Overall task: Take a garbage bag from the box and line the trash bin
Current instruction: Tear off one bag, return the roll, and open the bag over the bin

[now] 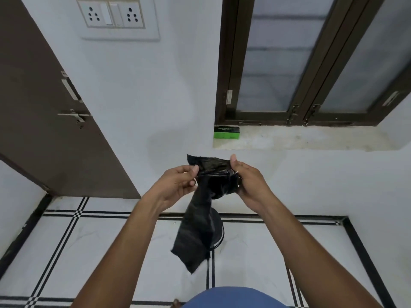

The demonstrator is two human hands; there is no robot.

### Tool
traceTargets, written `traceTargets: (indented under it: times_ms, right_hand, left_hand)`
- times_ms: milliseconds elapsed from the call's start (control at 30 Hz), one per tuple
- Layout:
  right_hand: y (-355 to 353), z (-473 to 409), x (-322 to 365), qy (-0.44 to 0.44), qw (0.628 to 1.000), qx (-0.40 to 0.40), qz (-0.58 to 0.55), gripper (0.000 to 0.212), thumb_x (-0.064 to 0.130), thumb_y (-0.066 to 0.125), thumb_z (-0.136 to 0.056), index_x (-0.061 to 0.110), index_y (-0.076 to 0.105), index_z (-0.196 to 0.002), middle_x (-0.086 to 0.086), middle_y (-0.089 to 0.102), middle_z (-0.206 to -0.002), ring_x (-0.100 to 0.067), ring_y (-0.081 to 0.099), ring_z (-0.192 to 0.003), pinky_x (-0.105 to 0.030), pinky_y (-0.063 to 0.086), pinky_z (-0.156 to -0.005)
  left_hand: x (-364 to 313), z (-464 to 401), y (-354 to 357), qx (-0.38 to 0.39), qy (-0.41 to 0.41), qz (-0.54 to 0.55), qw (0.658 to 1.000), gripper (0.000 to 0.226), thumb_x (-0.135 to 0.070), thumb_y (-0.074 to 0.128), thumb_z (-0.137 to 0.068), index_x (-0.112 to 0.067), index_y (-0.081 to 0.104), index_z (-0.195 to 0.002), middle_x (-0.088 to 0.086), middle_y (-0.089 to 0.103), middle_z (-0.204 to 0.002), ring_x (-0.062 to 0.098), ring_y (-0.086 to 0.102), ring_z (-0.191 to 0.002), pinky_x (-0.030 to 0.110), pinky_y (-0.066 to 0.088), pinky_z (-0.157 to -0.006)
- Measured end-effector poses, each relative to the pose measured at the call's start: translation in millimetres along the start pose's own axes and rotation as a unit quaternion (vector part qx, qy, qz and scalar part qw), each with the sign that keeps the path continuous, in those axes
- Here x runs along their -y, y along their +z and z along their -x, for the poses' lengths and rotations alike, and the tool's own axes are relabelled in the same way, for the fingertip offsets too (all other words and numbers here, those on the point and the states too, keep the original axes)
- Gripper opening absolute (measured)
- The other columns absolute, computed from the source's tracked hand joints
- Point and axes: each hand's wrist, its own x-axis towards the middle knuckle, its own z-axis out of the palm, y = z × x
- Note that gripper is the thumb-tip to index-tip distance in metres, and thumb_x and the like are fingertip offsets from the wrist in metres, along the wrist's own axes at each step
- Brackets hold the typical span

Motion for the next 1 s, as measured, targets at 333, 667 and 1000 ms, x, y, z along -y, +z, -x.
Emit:
traceTargets:
  times_ms: [333, 667, 1000]
  right_hand:
    - [-36.8, -23.5, -3.1, -0.001, 0.975, -0.148, 0.165, 0.038, 0.045, 0.065, -0.11, 0.011, 0.066, -0.093, -0.013, 0.071, -0.093, -0.025, 0.063, -0.091, -0.041, 0.056, -0.084]
    - [-28.9, -18.6, 3.6, 0.118, 0.985, -0.101, -0.081, 0.035, 0.03, 0.051, -0.117, 0.0, 0.066, -0.129, -0.02, 0.076, -0.132, -0.038, 0.075, -0.117, -0.056, 0.064, -0.099]
    - [-0.7, 3.7, -7.1, -0.063, 0.91, 0.16, 0.376, 0.028, 0.046, 0.084, -0.097, 0.022, 0.081, -0.11, 0.005, 0.081, -0.096, -0.006, 0.074, -0.084, -0.03, 0.057, -0.085]
  left_hand:
    - [-6.6, -5.9, -10.4, -0.094, -0.013, 0.007, 0.995, 0.035, -0.01, 0.043, -0.116, 0.002, 0.074, -0.125, 0.017, 0.077, -0.121, 0.034, 0.077, -0.112, 0.048, 0.064, -0.095]
    - [-7.2, 1.2, -9.7, 0.008, -0.005, -0.06, 0.998, 0.035, -0.022, 0.07, -0.106, 0.004, 0.073, -0.129, 0.027, 0.074, -0.119, 0.038, 0.07, -0.101, 0.051, 0.055, -0.092]
    - [-11.1, 22.3, 18.2, 0.071, -0.012, -0.124, 0.99, 0.033, -0.023, 0.073, -0.104, -0.005, 0.075, -0.132, 0.034, 0.072, -0.133, 0.042, 0.074, -0.114, 0.054, 0.054, -0.109]
